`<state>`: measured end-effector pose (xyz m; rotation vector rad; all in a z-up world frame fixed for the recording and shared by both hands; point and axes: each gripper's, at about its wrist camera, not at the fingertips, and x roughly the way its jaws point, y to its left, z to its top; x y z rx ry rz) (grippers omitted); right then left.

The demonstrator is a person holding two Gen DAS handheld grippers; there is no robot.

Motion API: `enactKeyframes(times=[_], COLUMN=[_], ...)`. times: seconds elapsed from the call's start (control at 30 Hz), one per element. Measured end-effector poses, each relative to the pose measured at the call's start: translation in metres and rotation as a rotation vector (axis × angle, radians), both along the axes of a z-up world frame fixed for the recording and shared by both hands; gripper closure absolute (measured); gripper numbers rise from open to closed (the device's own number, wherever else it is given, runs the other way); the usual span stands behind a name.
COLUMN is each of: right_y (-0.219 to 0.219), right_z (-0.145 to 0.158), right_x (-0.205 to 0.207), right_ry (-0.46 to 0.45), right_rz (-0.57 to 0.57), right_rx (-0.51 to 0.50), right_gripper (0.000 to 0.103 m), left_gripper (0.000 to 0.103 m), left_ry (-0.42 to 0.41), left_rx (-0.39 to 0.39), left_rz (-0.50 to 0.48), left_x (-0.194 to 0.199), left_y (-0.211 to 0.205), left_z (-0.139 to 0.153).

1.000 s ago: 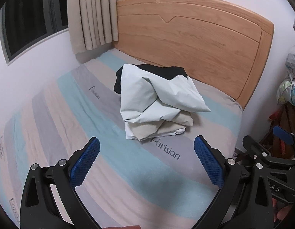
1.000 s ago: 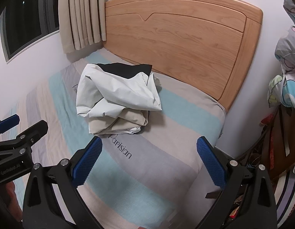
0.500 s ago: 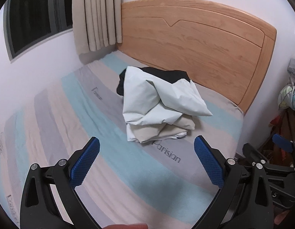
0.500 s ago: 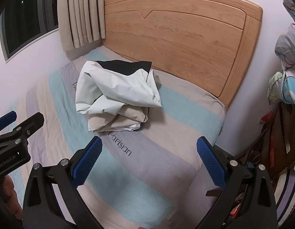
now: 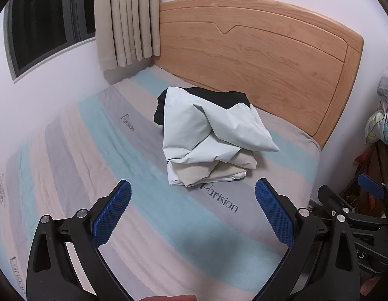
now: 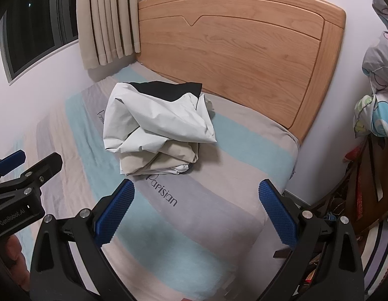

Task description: Fold large clothes

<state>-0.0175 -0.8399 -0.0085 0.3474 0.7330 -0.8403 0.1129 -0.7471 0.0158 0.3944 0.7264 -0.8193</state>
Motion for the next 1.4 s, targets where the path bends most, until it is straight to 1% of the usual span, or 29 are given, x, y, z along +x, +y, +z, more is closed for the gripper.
enactKeyframes(times=[0.47, 0.83, 1.4], right_y=[0.002, 0.011, 0.016], right_z=[0.001, 0.002, 0.005], right_x=[-0.001, -0.006, -0.007], right_ry=[-0.003, -0.011, -0.011], right_rz=[-0.001, -0.006, -0.006], right_rx=[-0.001, -0.001, -0.002], right_gripper=[0.007, 0.007, 0.007], left_gripper=[0.006, 0.006, 0.006], left_ry=[0.007, 0.013, -0.005], left_rx=[0.002, 0.009, 0.006], left_rz=[0.006, 0.004, 0.006], left_x=[0.001, 0.002, 0.003], left_y=[0.002, 0.002, 0.004], left_z=[0.001, -0.001, -0.001])
